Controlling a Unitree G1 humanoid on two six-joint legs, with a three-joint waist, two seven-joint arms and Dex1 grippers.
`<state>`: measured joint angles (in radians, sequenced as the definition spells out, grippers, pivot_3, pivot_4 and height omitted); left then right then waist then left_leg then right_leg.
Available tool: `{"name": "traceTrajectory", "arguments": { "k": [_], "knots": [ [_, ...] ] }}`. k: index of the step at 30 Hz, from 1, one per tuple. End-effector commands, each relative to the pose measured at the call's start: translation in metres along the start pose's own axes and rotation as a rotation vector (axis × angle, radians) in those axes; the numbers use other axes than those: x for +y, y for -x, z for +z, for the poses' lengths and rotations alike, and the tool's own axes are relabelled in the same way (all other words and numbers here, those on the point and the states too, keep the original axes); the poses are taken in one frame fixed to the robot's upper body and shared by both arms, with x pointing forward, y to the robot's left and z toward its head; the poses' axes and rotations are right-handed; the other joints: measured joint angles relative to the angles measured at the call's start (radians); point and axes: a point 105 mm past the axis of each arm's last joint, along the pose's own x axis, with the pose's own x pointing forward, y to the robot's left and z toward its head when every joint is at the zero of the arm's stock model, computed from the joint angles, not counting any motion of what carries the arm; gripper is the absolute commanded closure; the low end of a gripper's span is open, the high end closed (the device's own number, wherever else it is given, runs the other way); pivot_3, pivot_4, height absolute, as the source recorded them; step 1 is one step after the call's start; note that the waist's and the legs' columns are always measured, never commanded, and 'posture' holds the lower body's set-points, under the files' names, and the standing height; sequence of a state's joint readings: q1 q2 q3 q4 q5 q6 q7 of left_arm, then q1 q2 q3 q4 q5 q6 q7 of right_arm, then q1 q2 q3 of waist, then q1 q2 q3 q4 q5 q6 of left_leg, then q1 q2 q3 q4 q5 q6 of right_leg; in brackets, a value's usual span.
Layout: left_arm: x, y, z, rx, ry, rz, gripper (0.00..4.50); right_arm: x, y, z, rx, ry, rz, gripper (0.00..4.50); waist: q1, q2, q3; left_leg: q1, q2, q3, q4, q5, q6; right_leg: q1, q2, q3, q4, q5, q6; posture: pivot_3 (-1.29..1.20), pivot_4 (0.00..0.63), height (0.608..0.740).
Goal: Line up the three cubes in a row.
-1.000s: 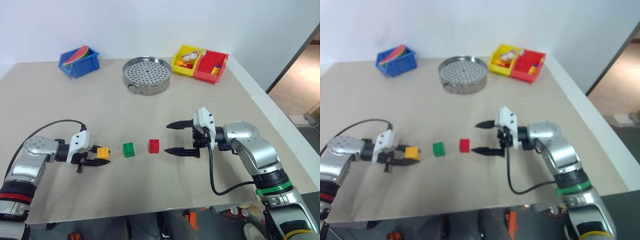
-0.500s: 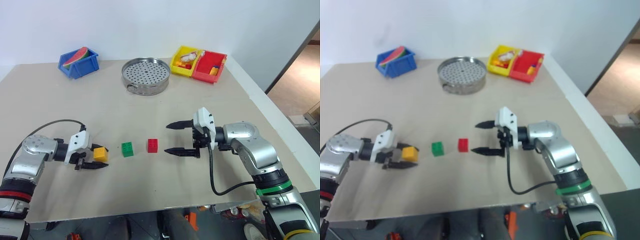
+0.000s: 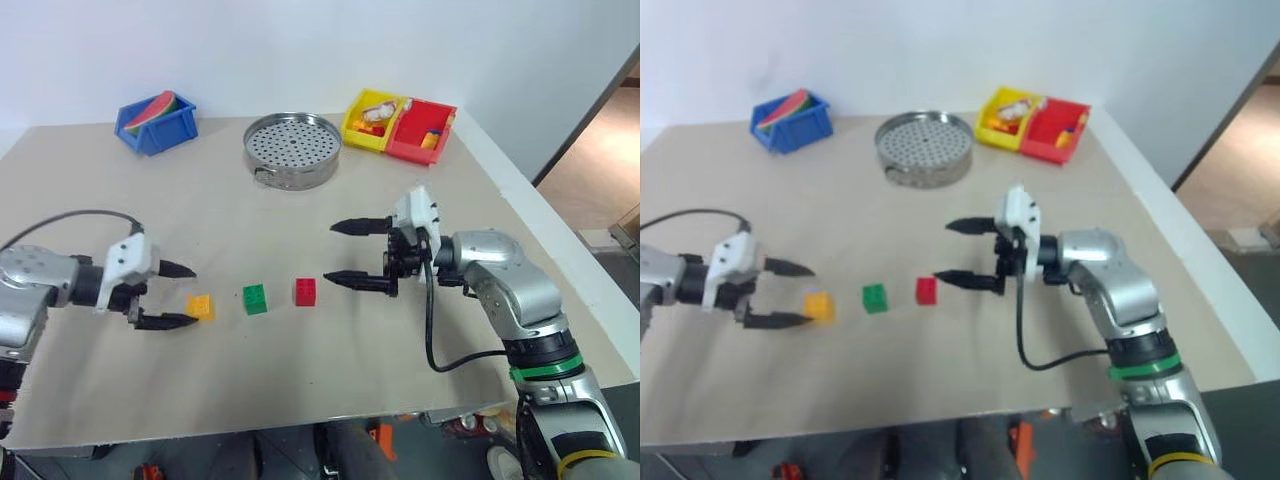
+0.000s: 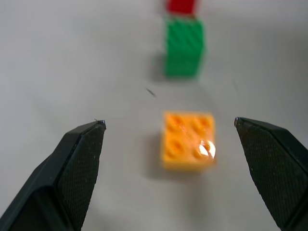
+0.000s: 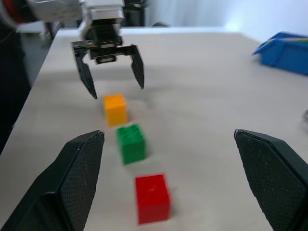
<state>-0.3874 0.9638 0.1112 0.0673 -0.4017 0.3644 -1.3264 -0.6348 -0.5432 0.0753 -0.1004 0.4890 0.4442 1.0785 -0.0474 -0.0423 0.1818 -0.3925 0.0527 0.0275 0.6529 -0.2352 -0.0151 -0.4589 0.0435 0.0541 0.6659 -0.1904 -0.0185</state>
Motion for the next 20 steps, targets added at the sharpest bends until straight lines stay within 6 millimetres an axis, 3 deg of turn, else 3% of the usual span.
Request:
{"name": "traceTrajectory", "arguments": {
  "k": [1,6,12,20],
  "knots": [
    [0.038,0.016,0.022,-0.104,-0.006,0.295,0.05,-0.024,0.007,0.020,-0.048,0.089,-0.153,0.00,0.000,0.000,0.000,0.000,0.000,0.000,0.000,0.000,0.000,0.000,0.000,-0.001,0.000,0.000,0.000,0.00,0.150,0.740],
    [0.063,0.018,0.009,-0.185,0.026,0.588,0.05,-0.053,0.017,-0.009,0.015,0.114,-0.351,0.00,0.000,0.000,0.000,0.002,-0.001,0.001,0.000,0.000,0.000,0.002,0.000,0.002,0.000,0.001,0.002,0.00,0.150,0.740],
    [0.045,0.010,-0.020,-0.212,0.090,0.727,0.05,-0.057,0.027,-0.032,0.043,0.112,-0.444,0.00,-0.001,-0.001,0.000,0.000,0.000,0.003,-0.001,-0.001,-0.001,-0.001,0.000,0.007,0.000,0.001,0.001,0.00,0.150,0.740],
    [0.015,0.045,-0.052,-0.171,0.160,0.901,0.05,-0.046,0.045,-0.046,0.049,0.078,-0.563,0.00,-0.001,-0.001,0.000,0.002,0.000,0.004,-0.001,-0.001,-0.002,0.000,-0.001,0.008,0.000,0.001,0.002,0.00,0.150,0.740]
  ]
}}
